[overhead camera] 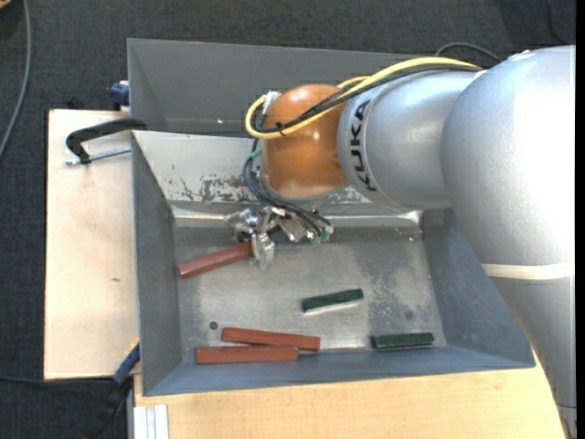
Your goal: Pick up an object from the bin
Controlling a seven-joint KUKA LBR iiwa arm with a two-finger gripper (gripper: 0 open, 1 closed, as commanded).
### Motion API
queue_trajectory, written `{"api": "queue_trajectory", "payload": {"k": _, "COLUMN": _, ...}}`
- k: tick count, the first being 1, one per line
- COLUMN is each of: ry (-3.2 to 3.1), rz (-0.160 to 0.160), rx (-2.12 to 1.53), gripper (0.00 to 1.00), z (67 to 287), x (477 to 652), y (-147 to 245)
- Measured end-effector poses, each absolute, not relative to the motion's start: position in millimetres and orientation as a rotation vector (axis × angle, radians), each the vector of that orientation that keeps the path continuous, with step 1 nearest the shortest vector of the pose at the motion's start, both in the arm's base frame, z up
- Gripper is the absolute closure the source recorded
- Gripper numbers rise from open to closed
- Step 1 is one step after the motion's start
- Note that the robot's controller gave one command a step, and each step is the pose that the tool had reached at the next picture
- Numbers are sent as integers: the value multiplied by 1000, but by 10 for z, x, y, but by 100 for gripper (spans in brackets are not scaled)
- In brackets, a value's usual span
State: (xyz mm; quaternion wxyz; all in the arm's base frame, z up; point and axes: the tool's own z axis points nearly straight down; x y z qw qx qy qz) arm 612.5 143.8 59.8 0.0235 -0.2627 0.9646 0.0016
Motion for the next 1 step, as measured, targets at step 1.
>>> {"api": "queue_trajectory", "payload": {"k": 1, "ry": 3004, "rz": 1, "rx": -880, "gripper": 100, "z": 646, "x": 6040, "y": 1440}}
